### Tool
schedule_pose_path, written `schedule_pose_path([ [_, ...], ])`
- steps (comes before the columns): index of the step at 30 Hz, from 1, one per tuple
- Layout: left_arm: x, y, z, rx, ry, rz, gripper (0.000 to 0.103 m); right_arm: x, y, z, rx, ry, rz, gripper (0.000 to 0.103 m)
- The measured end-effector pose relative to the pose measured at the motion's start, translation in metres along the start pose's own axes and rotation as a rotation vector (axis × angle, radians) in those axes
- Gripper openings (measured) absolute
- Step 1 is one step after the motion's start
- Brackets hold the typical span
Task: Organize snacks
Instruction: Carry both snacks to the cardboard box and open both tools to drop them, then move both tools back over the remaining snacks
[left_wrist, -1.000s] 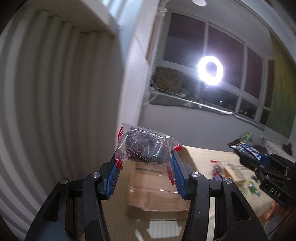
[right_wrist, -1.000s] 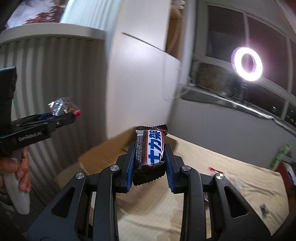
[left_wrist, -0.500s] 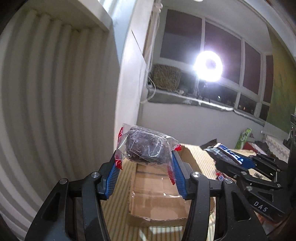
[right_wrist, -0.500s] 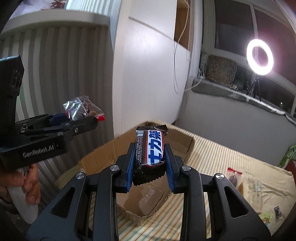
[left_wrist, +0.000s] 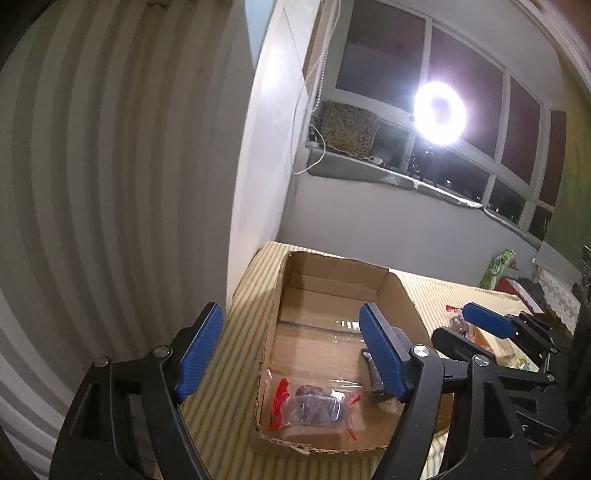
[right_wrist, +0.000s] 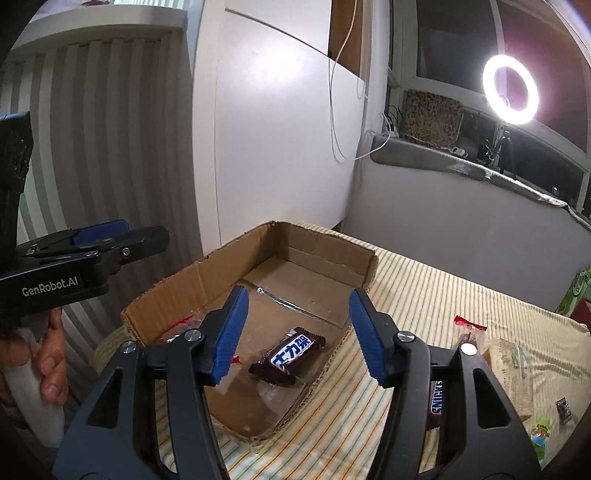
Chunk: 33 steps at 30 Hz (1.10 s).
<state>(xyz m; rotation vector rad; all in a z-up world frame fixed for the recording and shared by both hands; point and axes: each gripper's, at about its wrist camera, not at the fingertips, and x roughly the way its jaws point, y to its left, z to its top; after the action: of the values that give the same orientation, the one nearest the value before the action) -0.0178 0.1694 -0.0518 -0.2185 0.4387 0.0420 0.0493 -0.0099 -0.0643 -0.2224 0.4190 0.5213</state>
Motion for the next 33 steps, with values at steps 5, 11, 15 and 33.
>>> schedule_pose_path([
  [5,-0.001,-0.004,0.006,0.004,-0.016,0.006,0.078,-0.009,0.008,0.002,-0.007,-0.012,0.012,0.062],
  [11,-0.008,-0.004,0.007,0.003,-0.031,0.022,0.079,-0.019,0.012,0.0,0.001,-0.031,0.024,0.068],
  [15,-0.014,-0.008,0.007,0.012,-0.032,0.033,0.079,-0.03,0.004,-0.008,0.026,-0.043,0.028,0.068],
  [33,-0.002,-0.187,-0.02,0.277,0.055,-0.193,0.079,-0.166,-0.16,-0.113,0.327,-0.06,-0.327,0.07],
])
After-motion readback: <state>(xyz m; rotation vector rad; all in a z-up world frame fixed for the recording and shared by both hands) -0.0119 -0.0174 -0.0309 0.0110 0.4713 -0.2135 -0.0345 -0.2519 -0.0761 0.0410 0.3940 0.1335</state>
